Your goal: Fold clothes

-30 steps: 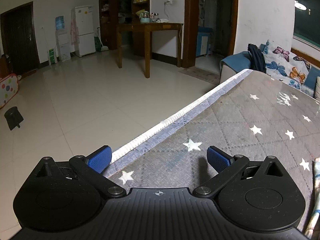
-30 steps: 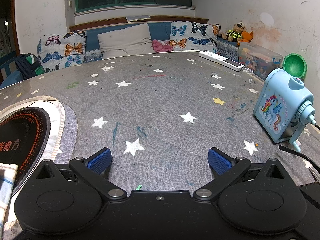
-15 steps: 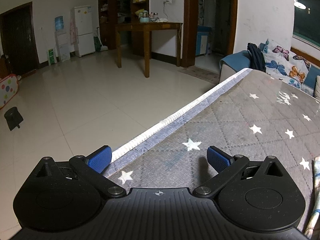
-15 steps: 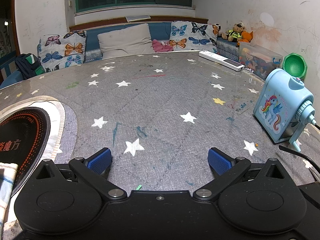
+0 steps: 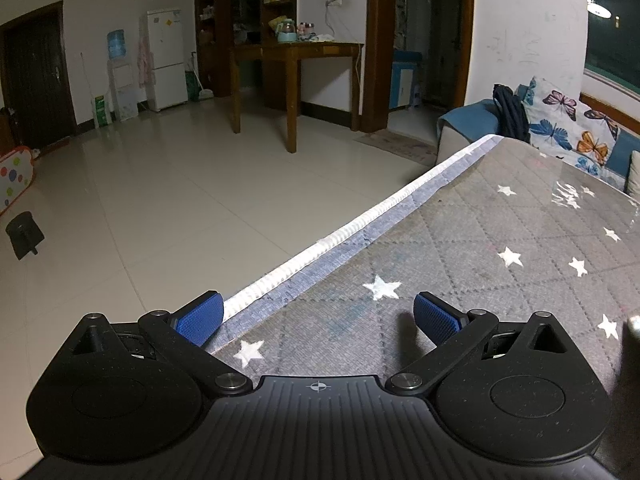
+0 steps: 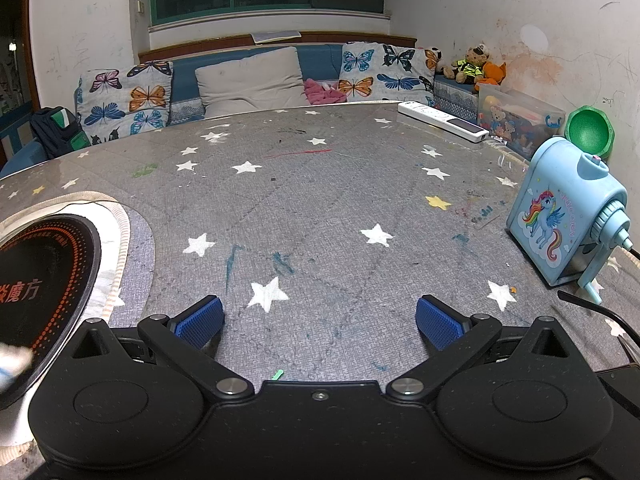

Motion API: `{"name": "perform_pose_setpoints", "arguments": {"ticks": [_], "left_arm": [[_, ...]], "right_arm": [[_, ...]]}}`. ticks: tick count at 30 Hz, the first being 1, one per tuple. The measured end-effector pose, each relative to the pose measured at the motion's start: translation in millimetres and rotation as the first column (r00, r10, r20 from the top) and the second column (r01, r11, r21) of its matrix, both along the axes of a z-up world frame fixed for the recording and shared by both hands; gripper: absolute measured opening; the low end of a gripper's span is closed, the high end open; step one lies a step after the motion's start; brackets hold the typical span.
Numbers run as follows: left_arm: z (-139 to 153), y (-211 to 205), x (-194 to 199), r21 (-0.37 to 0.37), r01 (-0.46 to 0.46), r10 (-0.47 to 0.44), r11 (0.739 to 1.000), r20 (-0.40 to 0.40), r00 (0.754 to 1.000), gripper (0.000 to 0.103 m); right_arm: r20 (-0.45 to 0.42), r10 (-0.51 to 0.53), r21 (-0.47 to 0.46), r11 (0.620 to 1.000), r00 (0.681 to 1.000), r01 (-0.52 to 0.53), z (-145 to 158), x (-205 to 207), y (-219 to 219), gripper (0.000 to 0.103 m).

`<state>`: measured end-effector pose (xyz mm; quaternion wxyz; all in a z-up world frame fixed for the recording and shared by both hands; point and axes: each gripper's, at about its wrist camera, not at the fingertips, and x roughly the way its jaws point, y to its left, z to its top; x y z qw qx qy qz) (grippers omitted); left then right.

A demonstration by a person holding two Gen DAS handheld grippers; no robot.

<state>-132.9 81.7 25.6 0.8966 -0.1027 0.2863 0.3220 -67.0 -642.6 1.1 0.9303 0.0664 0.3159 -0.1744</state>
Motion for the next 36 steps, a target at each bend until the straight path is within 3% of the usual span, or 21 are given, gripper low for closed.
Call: {"name": "perform_pose_setpoints", "arguments": {"ticks": [36], "left_arm": [[0, 0, 18, 0.000, 0.005, -0.005, 1.000, -0.004, 1.000, 0.102]], "right_arm": [[0.000, 0.000, 0.000, 1.000, 1.000, 0.000, 0, 0, 0, 0.103]]}}
